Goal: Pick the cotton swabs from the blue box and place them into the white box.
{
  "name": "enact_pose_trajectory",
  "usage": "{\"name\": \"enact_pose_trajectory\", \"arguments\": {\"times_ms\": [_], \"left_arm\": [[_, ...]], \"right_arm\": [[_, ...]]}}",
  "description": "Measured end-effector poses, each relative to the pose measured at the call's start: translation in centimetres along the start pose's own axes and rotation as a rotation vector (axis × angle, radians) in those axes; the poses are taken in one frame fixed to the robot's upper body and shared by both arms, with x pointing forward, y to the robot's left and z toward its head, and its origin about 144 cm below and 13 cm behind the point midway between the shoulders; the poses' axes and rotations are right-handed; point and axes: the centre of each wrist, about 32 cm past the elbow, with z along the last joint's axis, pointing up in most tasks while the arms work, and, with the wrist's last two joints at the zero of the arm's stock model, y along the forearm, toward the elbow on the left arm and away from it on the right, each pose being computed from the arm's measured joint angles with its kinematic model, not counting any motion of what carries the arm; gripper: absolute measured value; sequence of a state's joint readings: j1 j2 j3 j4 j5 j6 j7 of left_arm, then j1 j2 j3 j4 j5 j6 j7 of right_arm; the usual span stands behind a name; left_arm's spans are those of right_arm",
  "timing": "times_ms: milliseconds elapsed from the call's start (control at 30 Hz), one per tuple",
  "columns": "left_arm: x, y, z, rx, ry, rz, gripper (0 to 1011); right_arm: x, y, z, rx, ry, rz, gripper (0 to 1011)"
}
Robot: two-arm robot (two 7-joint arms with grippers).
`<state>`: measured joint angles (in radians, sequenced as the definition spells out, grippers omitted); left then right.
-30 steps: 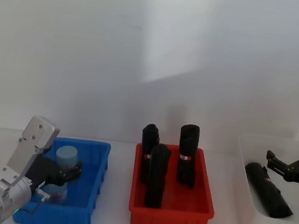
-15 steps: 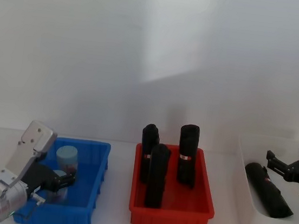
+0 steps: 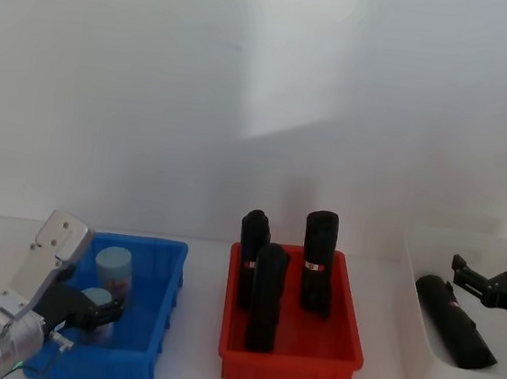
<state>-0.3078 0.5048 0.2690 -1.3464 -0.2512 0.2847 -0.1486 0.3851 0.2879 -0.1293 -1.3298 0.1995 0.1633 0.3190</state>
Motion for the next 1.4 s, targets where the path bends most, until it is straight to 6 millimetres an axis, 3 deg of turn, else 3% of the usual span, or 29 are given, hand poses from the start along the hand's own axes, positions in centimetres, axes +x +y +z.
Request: {"name": "enact_pose_trajectory", "arguments": {"times_ms": [1400], "left_arm": [[0.31,-0.17,-1.01,0.059,0.017,-0.04,1003]], "right_arm": [[0.0,0.0,0.0,0.0,0.0,0.0,1002]]}}
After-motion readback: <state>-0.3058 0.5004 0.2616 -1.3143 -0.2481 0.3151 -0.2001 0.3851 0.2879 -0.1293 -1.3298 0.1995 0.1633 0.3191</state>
